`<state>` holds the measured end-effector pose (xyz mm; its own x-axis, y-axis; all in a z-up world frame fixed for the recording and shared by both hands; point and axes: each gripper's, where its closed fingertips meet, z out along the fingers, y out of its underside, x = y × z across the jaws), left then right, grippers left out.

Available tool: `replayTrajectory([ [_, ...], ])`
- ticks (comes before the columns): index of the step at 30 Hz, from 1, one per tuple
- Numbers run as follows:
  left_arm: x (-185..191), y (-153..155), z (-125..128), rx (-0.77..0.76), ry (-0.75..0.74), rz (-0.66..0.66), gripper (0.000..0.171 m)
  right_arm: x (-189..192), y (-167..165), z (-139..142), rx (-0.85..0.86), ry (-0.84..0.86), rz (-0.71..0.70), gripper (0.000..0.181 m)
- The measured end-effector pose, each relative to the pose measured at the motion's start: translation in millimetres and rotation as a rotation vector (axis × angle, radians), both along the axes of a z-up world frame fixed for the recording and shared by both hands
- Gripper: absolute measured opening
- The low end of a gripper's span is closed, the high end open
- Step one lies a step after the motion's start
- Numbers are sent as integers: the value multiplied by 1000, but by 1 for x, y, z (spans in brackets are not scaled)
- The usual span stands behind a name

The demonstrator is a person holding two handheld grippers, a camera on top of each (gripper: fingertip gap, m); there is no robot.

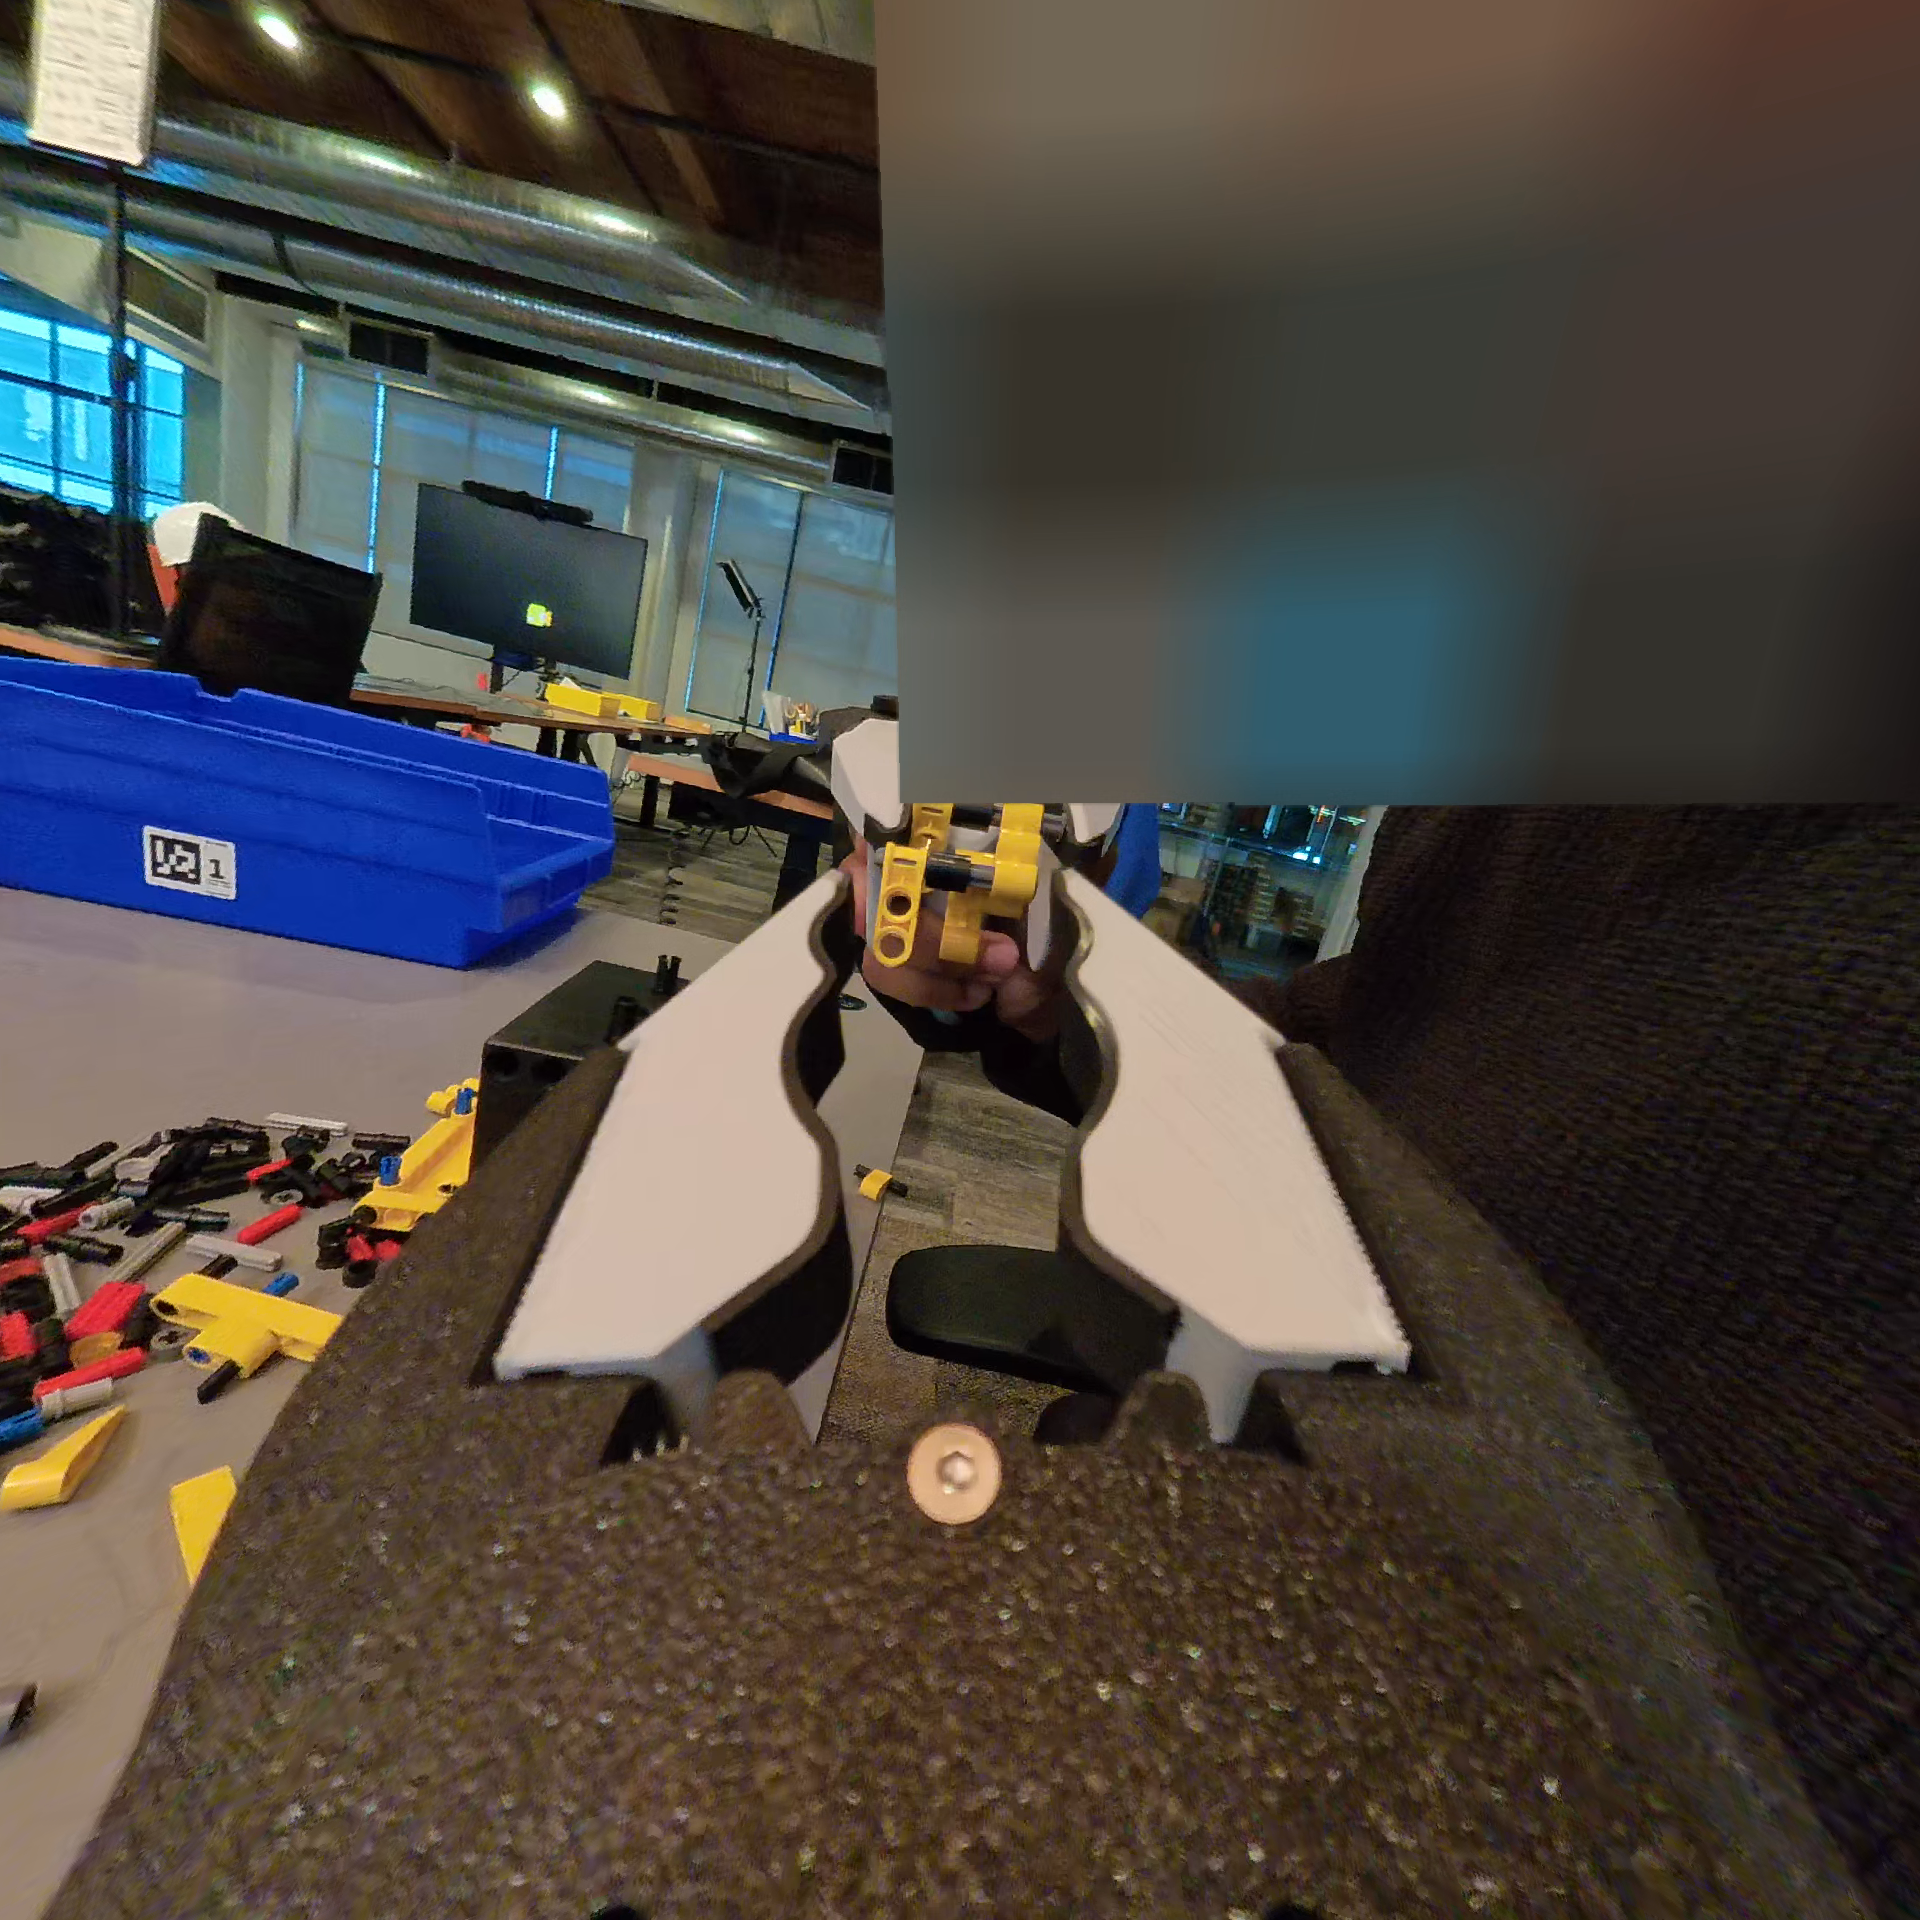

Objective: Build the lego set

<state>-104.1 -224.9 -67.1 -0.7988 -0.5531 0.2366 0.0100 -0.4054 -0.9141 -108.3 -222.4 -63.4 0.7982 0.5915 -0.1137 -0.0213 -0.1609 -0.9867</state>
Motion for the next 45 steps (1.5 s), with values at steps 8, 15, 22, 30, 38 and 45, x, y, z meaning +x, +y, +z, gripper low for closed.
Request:
replayTrajectory([
  [8,-1,0,-1,7,4,-1,29,-1,1,-2,-2,17,0,30],
  [15,-3,0,-1,32,-11,21,29,-3,0,-2,0,27,7,31],
  [22,-4,-1,-1,56,-19,42,28,-4,0,-2,0,39,14,31],
  [30,-5,-2,-3,68,-12,37,28,-4,-1,-3,-12,46,20,30],
  [38,-5,-2,-4,80,-10,31,27,-5,-1,-5,-24,51,31,30],
  [45,-5,-1,-5,88,-4,35,26,-5,0,-6,-42,51,39,30],
])
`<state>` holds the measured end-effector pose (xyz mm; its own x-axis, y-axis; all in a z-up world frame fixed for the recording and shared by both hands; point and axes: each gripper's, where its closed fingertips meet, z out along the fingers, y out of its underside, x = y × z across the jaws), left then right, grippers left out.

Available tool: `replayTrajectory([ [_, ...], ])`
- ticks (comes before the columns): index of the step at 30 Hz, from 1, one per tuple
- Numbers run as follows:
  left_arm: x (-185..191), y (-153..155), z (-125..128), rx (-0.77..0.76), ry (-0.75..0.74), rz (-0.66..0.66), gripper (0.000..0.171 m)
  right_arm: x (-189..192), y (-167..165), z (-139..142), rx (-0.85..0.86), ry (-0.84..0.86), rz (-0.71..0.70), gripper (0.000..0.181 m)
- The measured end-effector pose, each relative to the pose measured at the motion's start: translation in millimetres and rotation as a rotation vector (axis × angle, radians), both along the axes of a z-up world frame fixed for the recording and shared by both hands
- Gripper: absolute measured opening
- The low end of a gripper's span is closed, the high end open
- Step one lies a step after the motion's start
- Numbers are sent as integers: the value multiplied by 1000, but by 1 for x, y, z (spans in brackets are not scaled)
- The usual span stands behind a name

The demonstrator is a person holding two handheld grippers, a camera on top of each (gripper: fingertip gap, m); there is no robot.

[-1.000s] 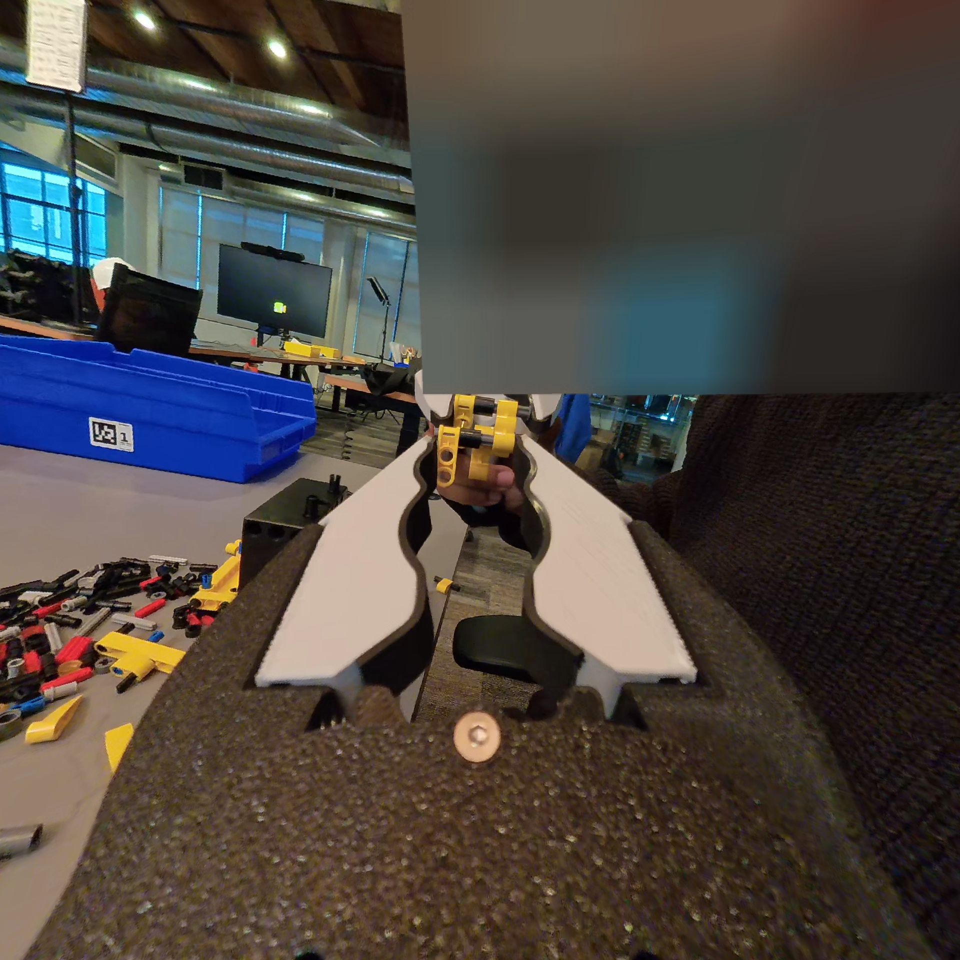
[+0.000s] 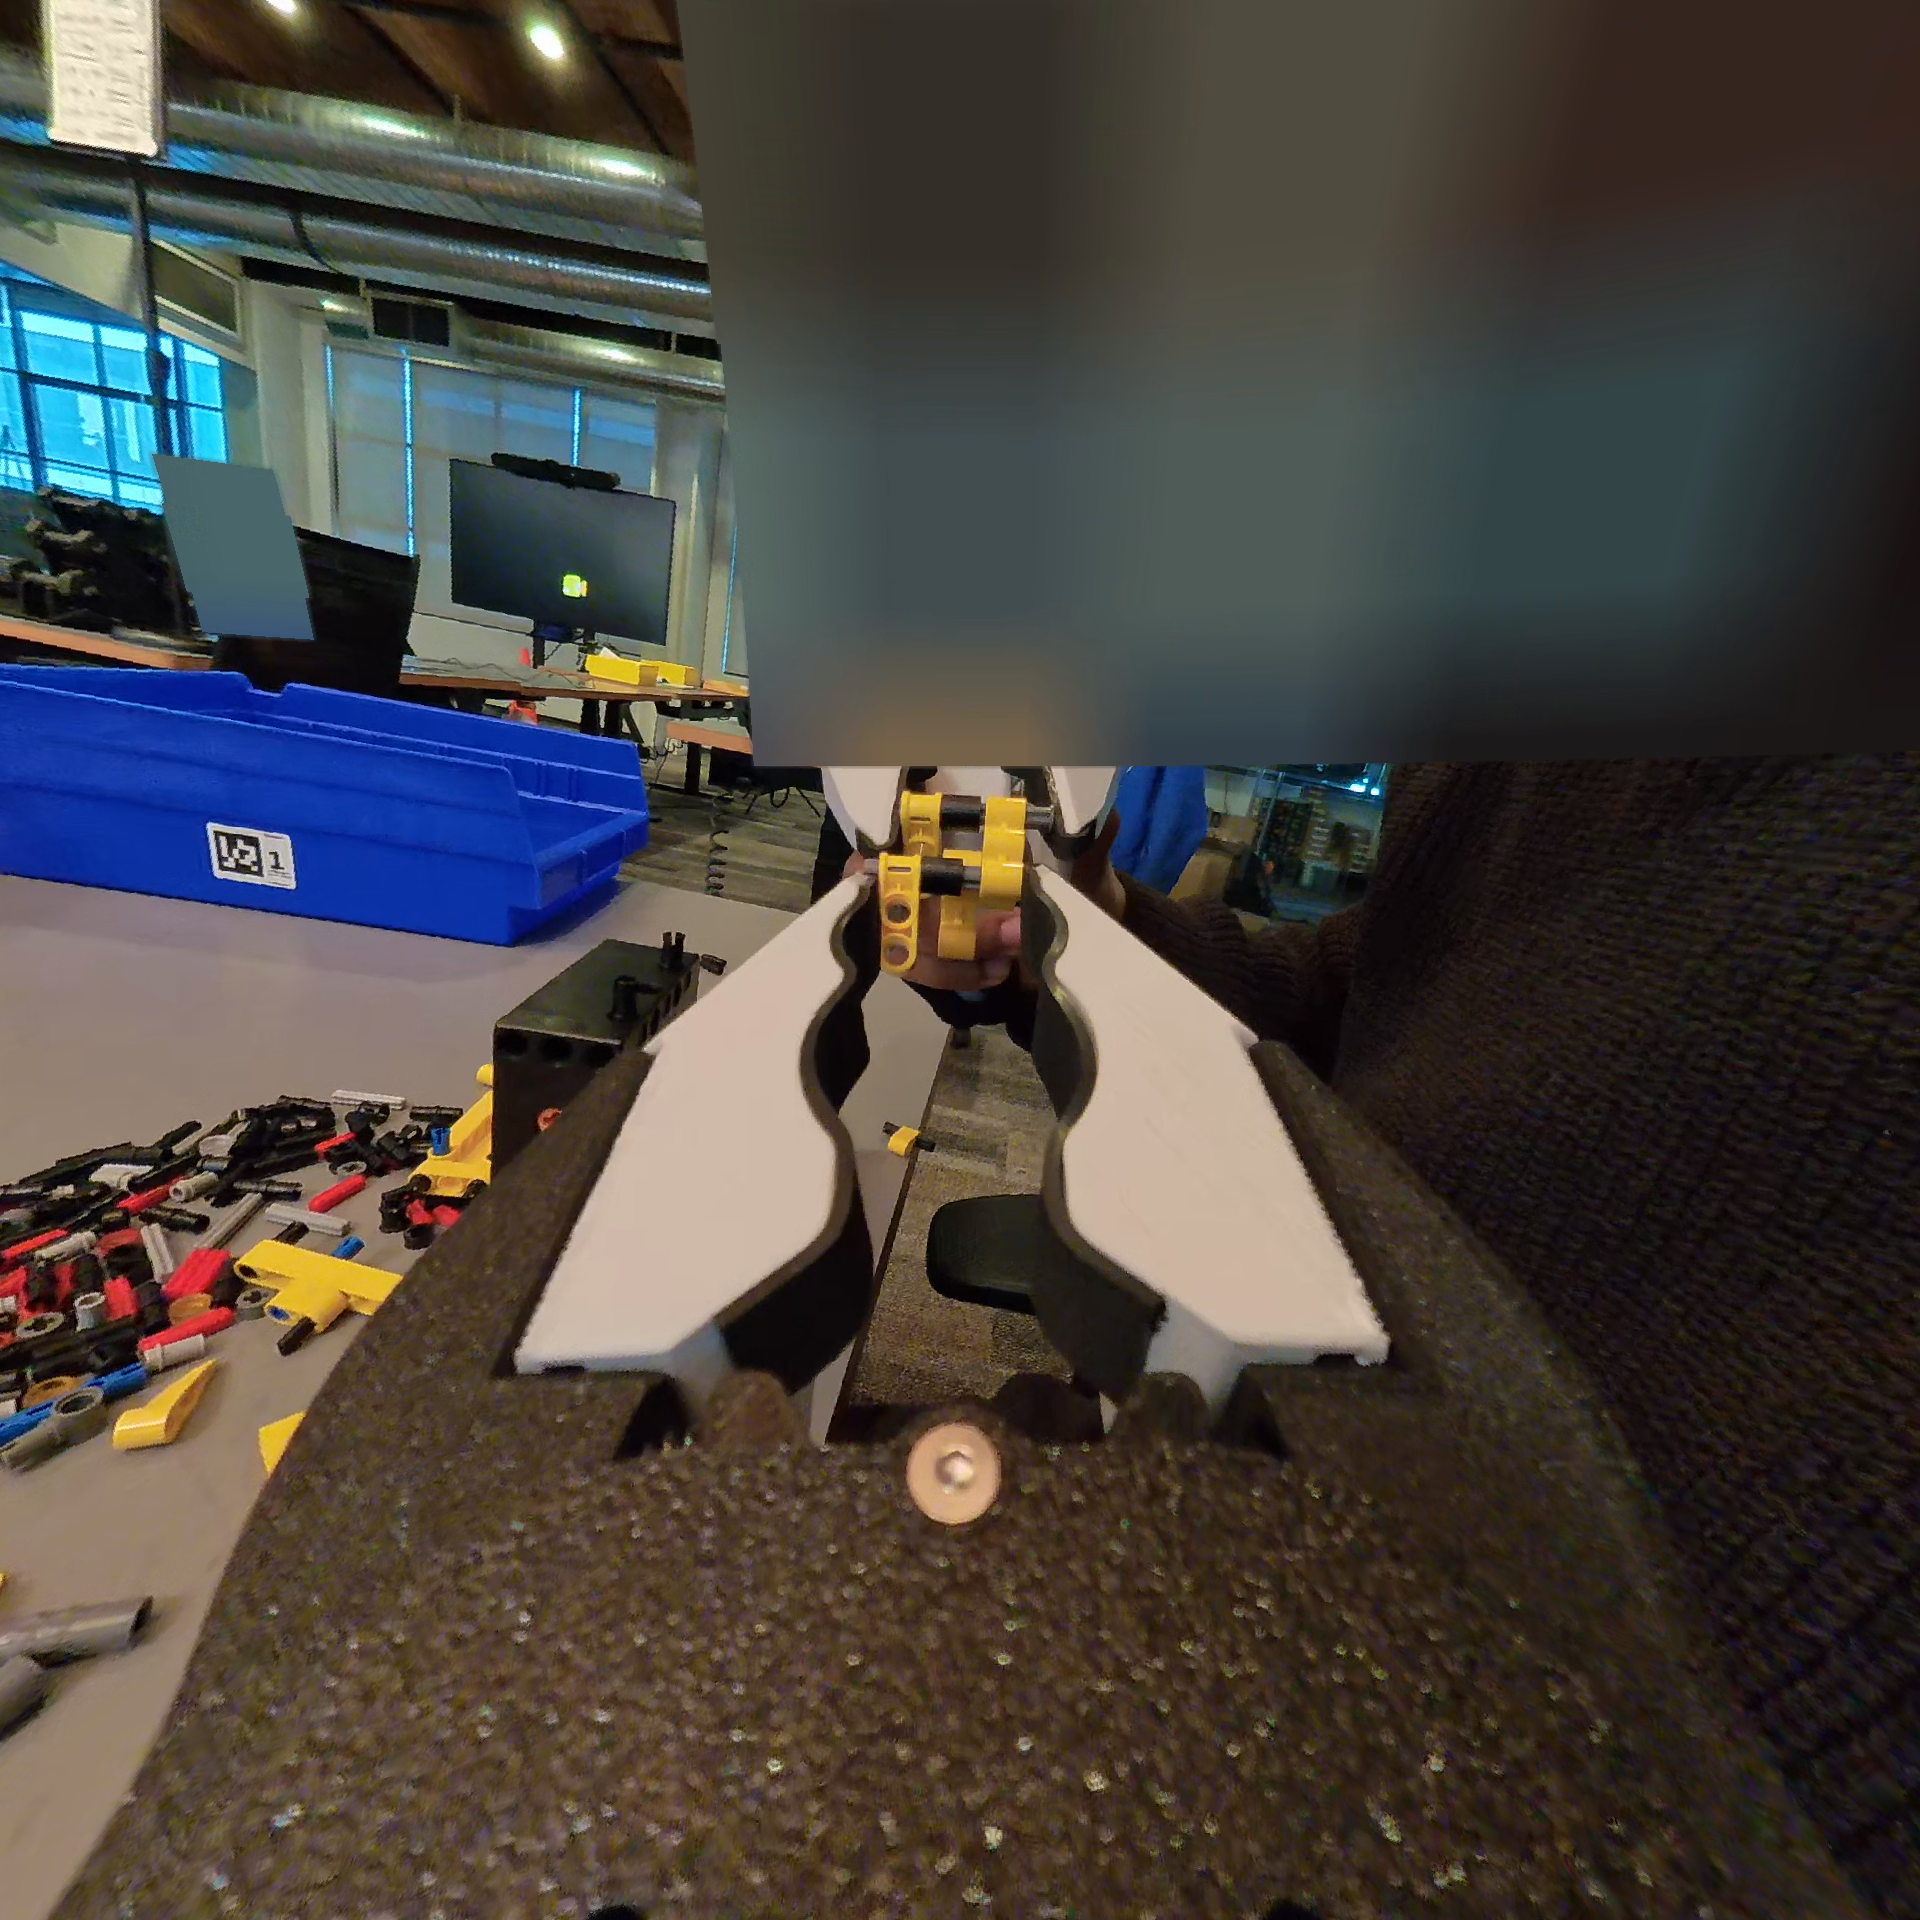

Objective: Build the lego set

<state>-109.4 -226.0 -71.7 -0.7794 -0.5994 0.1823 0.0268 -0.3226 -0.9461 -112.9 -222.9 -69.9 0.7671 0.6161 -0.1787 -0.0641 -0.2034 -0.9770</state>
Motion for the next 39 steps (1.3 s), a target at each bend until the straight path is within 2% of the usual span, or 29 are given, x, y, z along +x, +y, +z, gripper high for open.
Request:
replayTrajectory([
  [15,1,-1,-2,13,11,-16,22,3,0,-3,-8,14,18,30],
  [21,5,2,3,-29,-10,-5,24,7,2,1,25,50,12,30],
  [23,5,3,3,-45,-10,-9,27,8,3,3,34,66,7,30],
  [26,7,3,2,-93,15,-32,45,8,3,4,48,78,-2,30],
  [30,6,1,4,-170,33,-84,46,5,3,7,67,71,-22,30],
  [39,6,-6,3,-188,63,-111,46,-5,3,8,88,106,-13,30],
])
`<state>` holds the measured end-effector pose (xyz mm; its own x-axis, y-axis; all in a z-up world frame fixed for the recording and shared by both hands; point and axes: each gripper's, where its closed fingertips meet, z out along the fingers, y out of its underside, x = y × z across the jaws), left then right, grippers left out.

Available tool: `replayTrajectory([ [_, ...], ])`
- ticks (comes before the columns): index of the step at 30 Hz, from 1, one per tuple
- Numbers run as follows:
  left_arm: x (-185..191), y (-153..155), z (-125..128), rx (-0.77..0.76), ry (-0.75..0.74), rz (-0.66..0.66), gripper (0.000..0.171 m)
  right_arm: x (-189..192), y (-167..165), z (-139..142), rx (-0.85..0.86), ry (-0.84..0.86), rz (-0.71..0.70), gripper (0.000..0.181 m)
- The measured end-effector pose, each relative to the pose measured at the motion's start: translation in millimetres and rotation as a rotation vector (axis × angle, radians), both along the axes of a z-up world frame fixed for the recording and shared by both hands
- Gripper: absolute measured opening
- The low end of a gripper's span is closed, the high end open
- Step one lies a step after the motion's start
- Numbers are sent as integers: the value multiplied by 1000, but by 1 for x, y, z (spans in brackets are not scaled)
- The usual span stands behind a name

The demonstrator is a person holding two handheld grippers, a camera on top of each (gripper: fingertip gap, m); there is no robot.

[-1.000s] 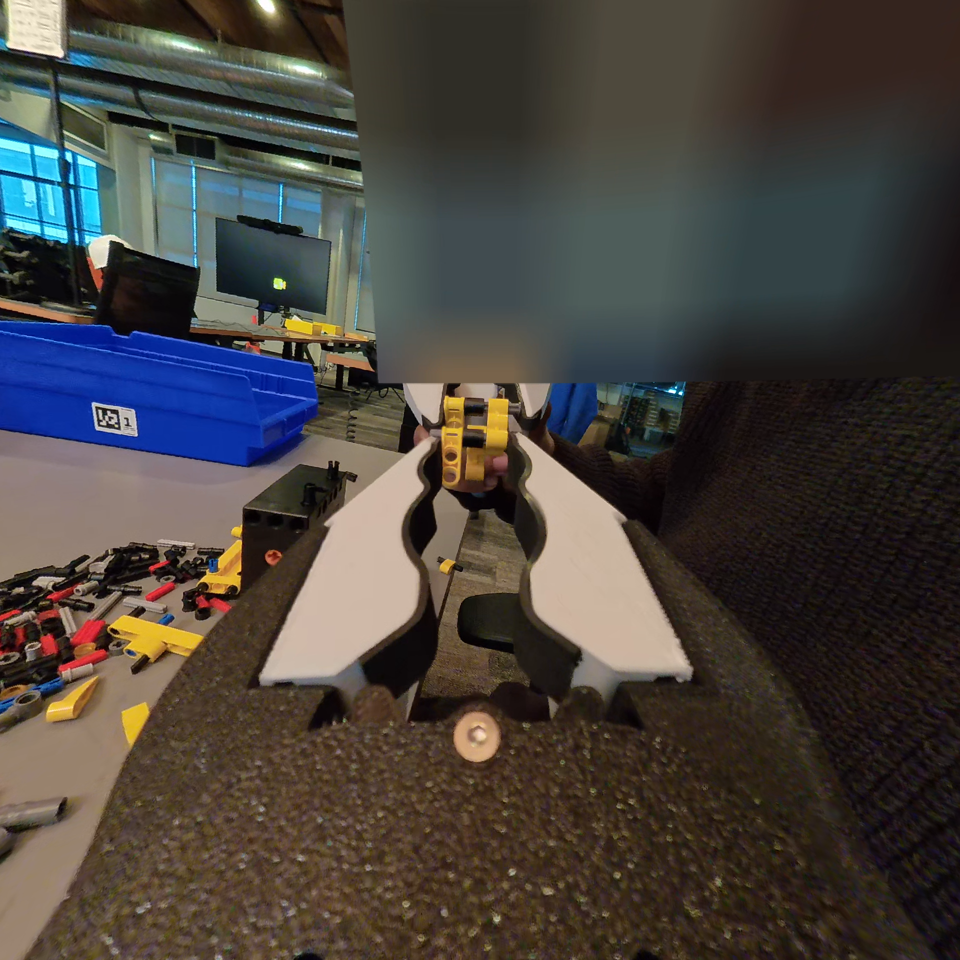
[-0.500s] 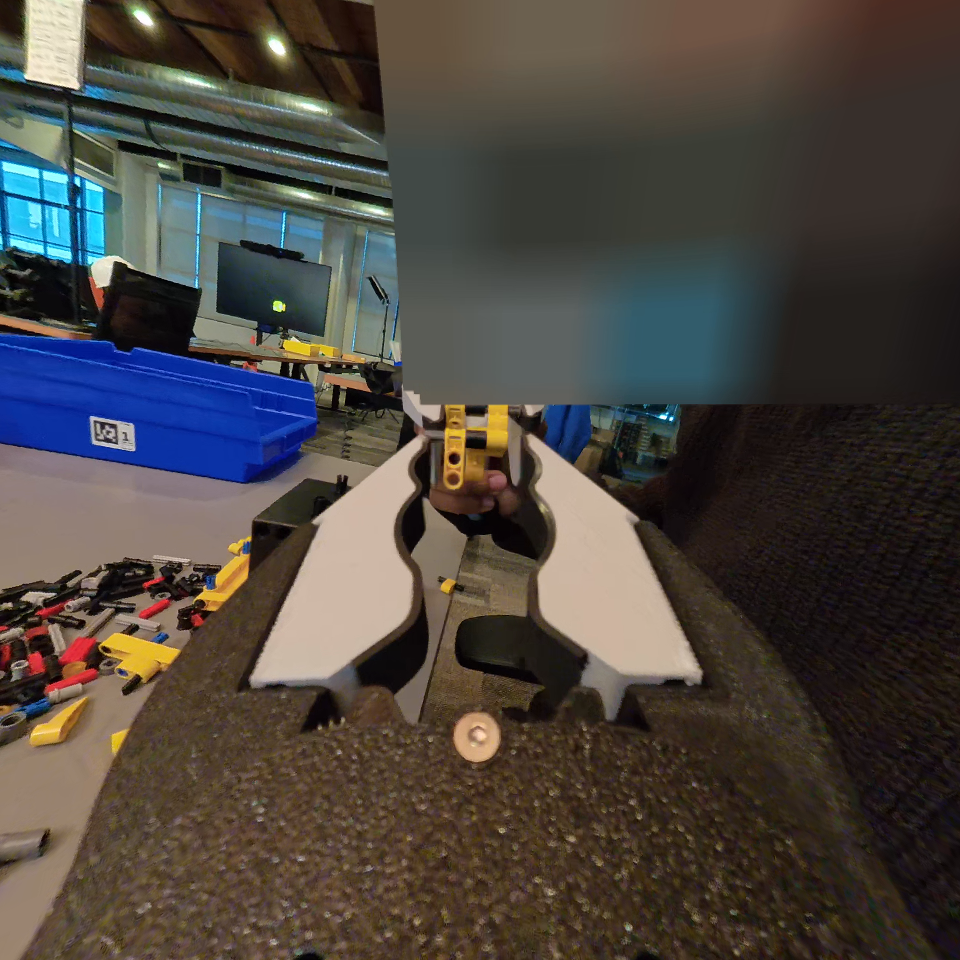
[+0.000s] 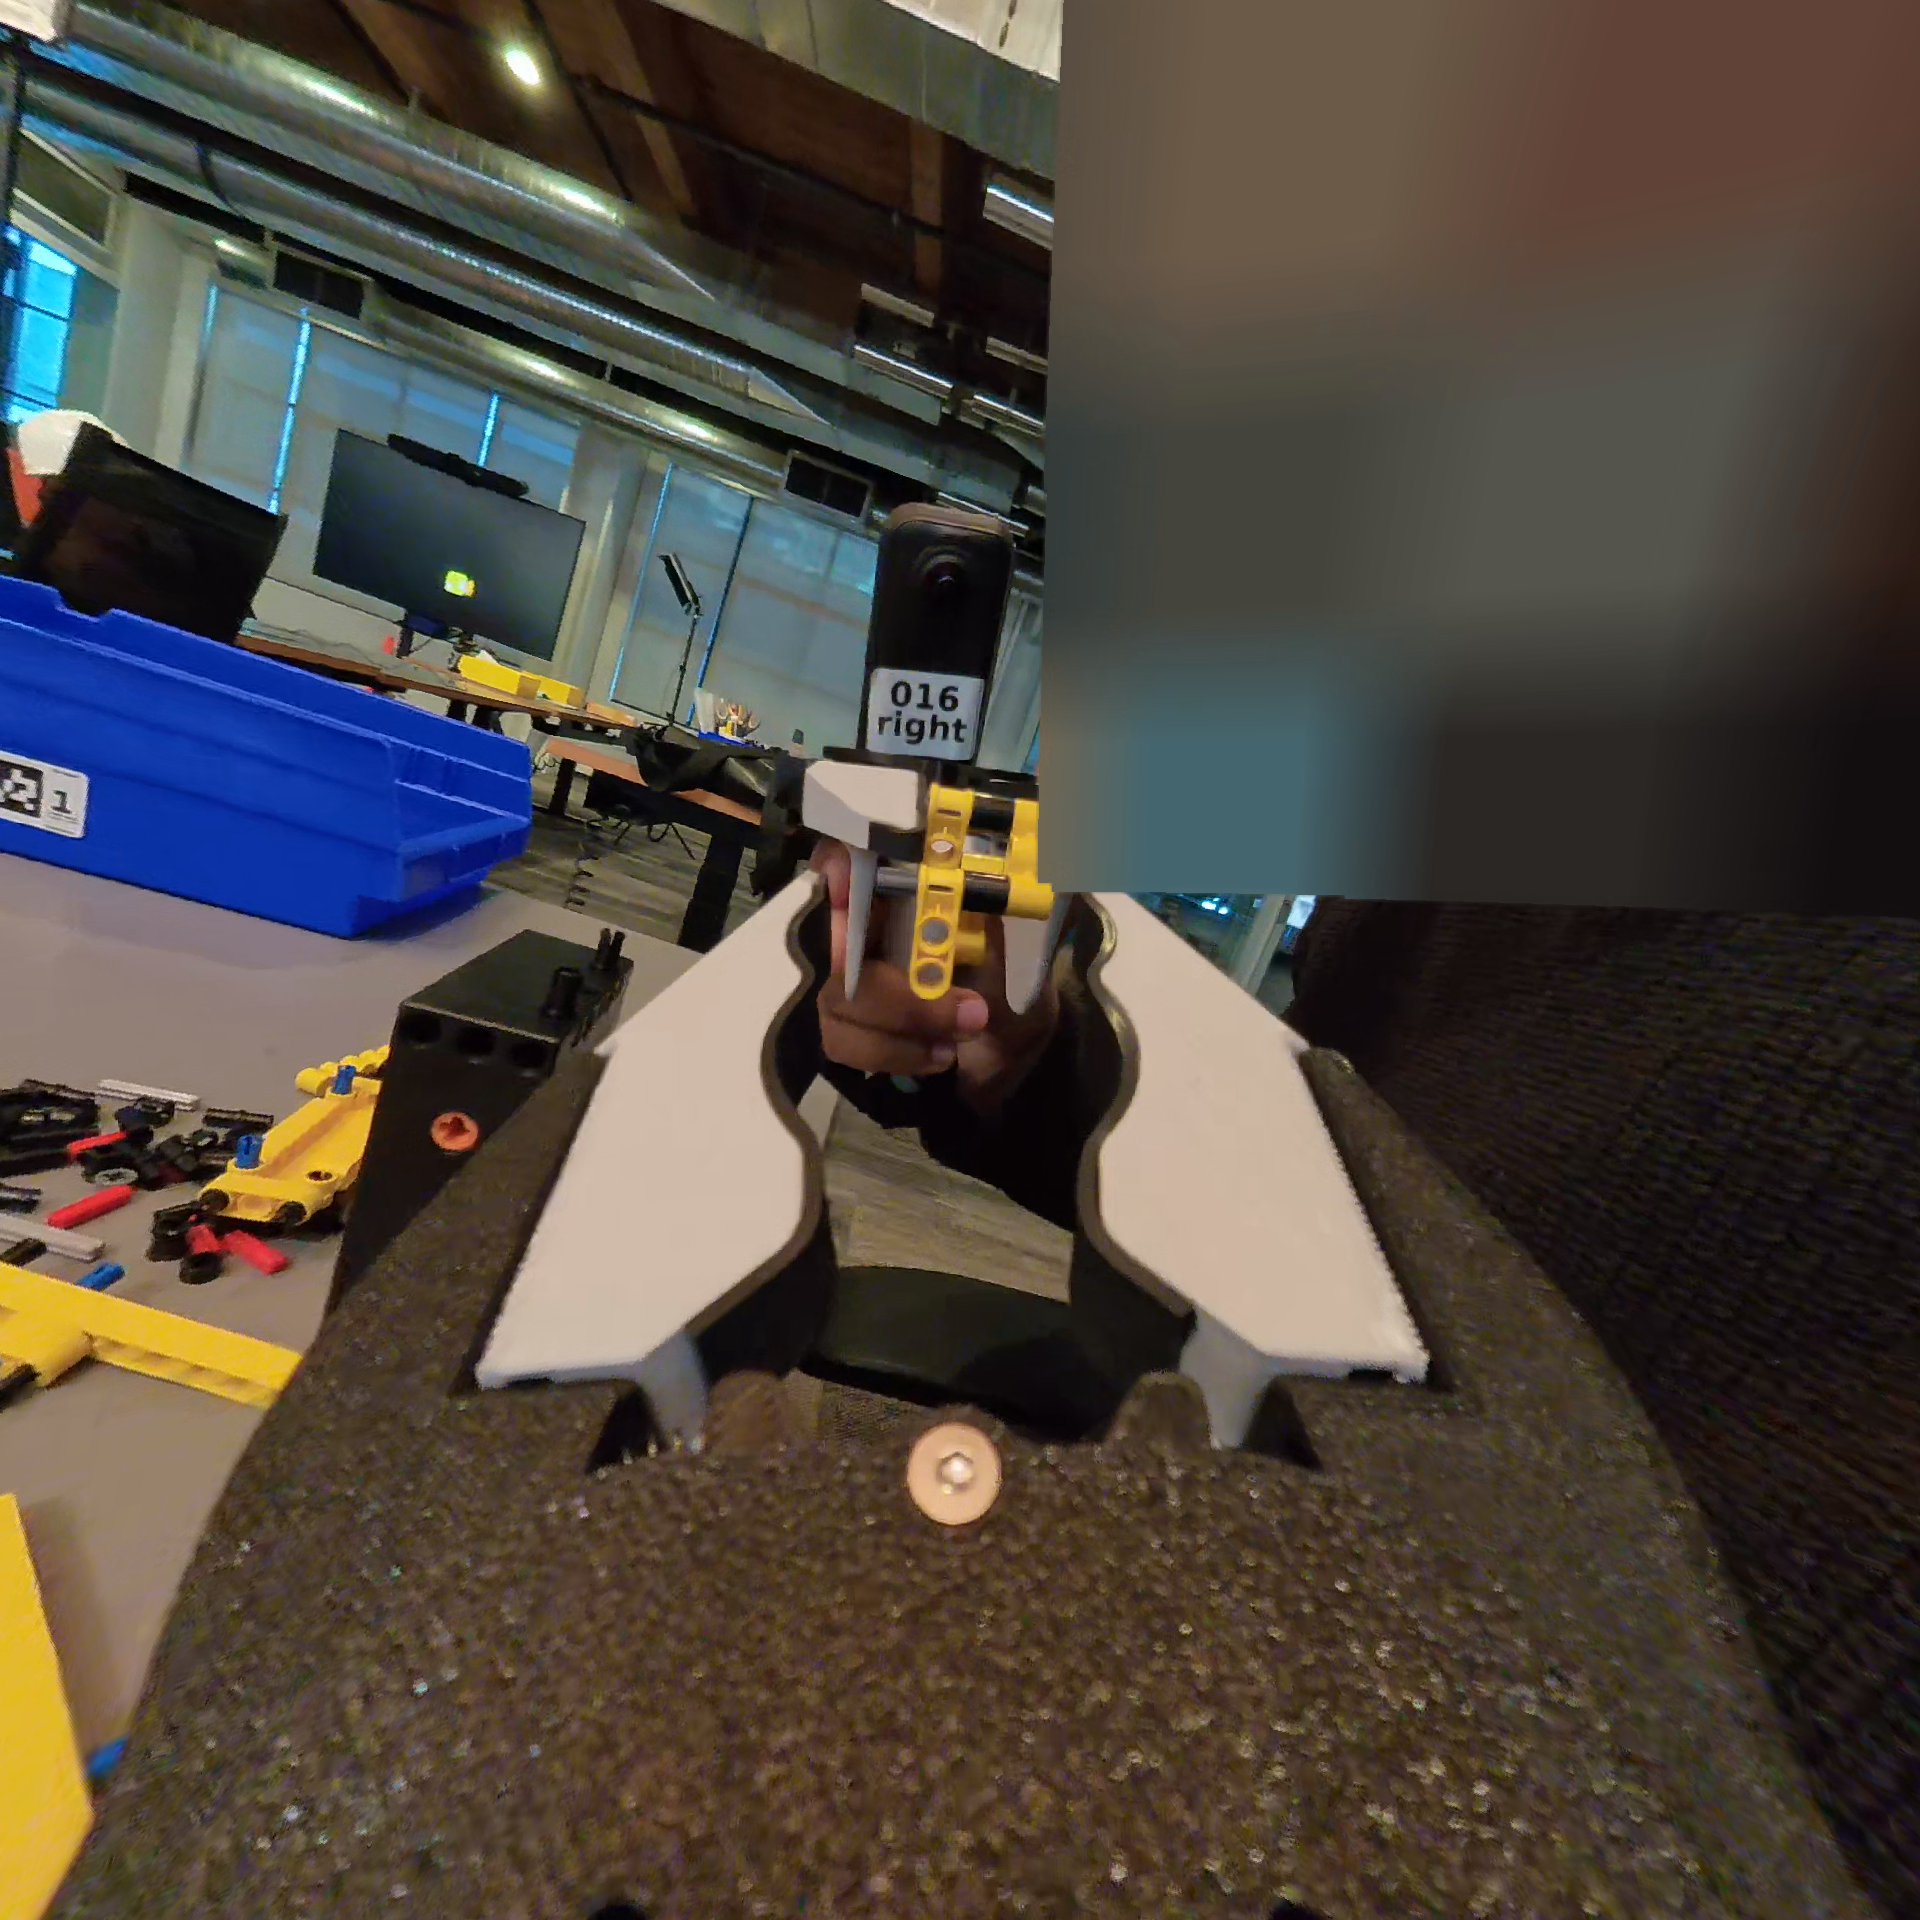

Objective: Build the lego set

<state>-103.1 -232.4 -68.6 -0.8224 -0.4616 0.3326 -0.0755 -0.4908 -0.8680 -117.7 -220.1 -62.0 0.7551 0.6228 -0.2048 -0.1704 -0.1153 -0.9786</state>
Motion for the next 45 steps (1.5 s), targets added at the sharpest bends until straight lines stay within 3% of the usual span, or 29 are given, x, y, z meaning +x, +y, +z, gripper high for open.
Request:
replayTrajectory([
  [2,-1,-3,0,-13,5,-26,44,-3,0,0,-1,24,20,30],
  [3,-2,-3,0,-20,5,-34,33,-2,1,-1,1,31,13,31],
  [10,1,2,-6,17,26,-8,32,3,6,-7,-6,-57,-72,32],
  [16,8,7,-19,153,88,62,32,15,6,-18,-83,-208,-142,32],
  [21,1,-1,-22,272,93,25,32,10,-2,-24,-108,-196,-49,35],
  [28,-4,-5,-29,315,137,-45,32,0,-9,-31,-132,-118,91,39],
  [37,-4,-6,-34,344,160,-61,32,-2,-5,-38,-154,-80,94,32],
  [45,-1,-8,-48,457,203,-32,32,4,-10,-53,-306,-299,51,32],
])
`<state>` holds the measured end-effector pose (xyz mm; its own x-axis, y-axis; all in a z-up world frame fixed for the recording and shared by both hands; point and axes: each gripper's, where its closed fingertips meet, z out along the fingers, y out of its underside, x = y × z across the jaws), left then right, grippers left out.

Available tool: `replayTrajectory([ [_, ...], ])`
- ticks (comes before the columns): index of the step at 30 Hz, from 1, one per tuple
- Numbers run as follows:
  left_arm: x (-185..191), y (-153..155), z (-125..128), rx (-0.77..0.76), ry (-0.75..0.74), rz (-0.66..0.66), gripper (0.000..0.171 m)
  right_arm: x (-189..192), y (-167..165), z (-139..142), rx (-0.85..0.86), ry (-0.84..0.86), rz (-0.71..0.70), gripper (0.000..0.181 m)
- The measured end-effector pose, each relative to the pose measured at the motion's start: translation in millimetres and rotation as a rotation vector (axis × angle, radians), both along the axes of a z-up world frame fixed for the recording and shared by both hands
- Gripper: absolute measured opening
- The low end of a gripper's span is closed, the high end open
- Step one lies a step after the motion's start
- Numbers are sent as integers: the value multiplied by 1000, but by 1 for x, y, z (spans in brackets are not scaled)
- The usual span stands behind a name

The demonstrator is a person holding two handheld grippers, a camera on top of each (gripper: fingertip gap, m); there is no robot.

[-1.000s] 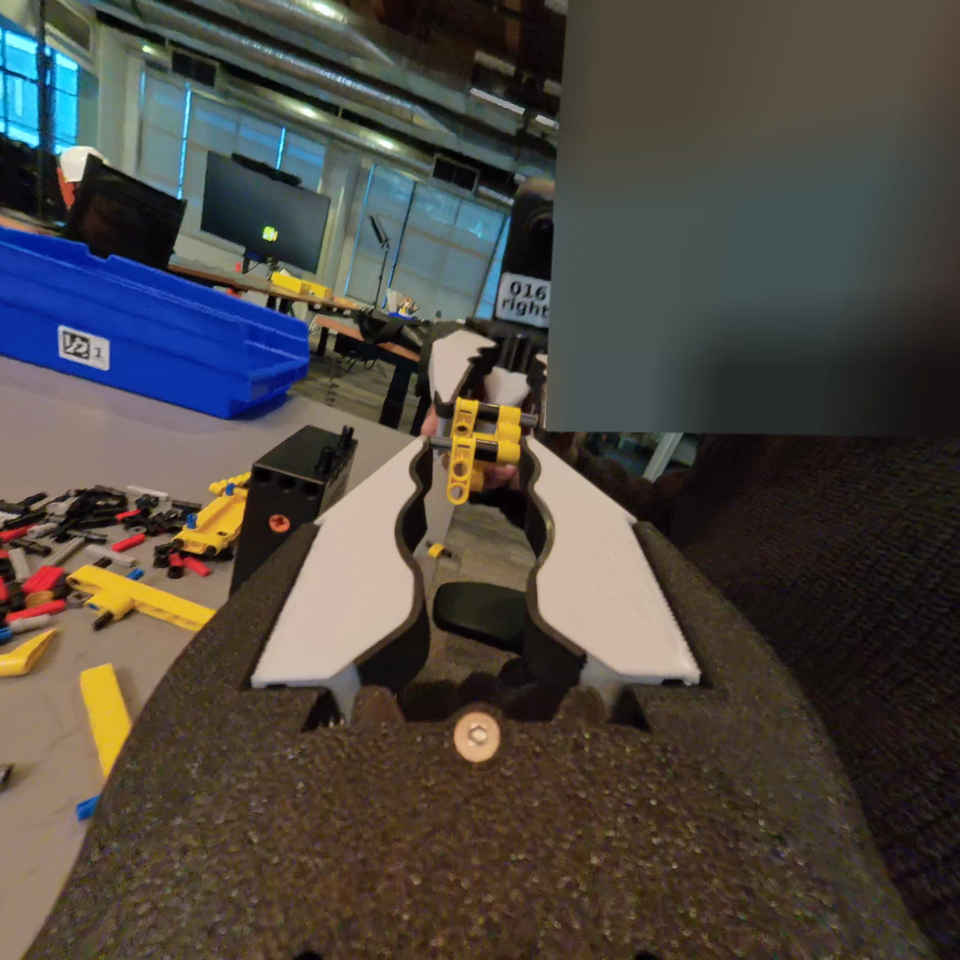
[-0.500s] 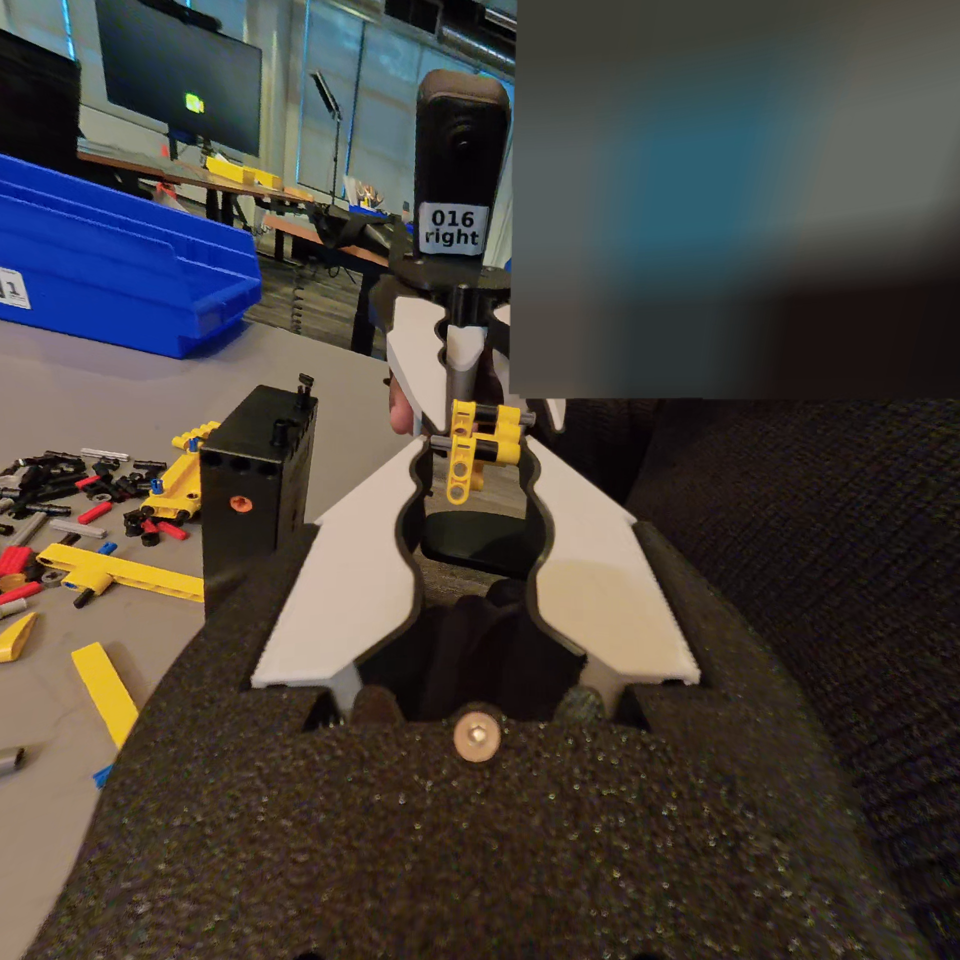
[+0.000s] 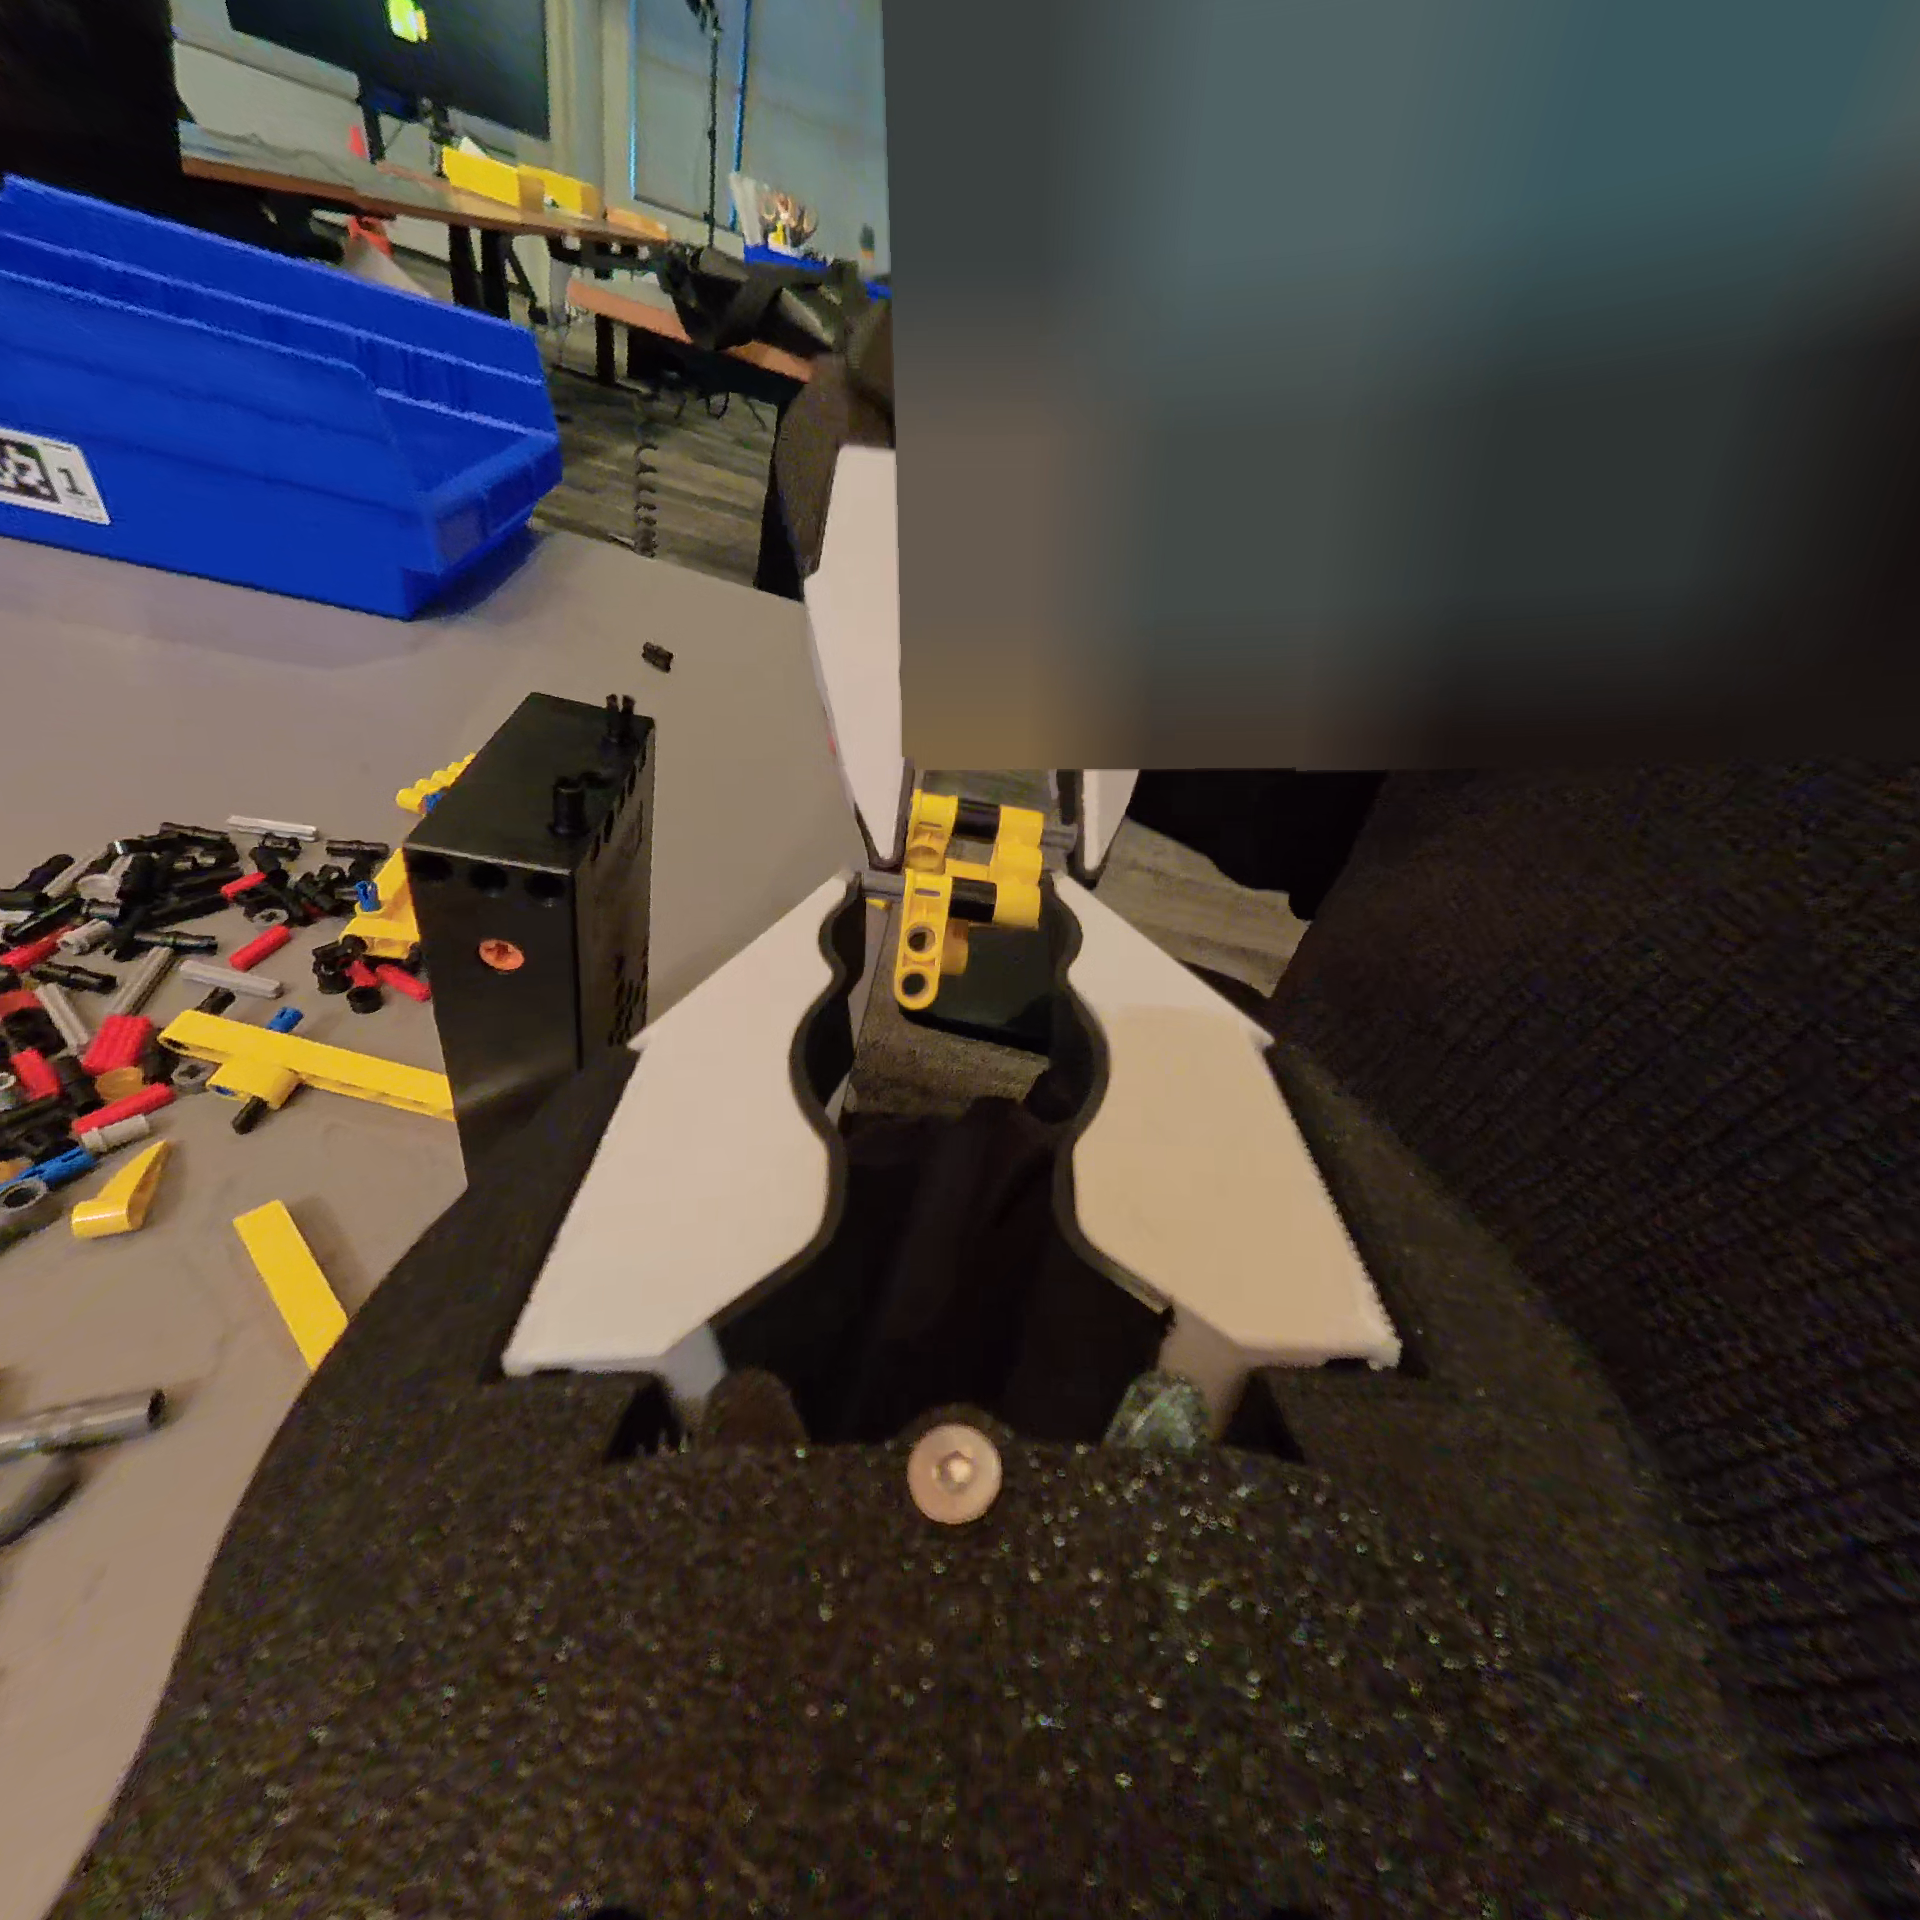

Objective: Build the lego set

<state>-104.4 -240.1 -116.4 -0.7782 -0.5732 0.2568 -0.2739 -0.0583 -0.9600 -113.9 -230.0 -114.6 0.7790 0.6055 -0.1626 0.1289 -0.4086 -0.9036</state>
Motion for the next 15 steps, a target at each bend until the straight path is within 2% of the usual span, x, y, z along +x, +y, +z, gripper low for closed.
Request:
replayTrajectory([
  [6,2,0,-5,72,12,29,33,4,-2,-4,-63,-118,-13,32],
  [15,7,3,-24,176,74,71,33,11,-2,-22,-97,-82,-65,33],
])
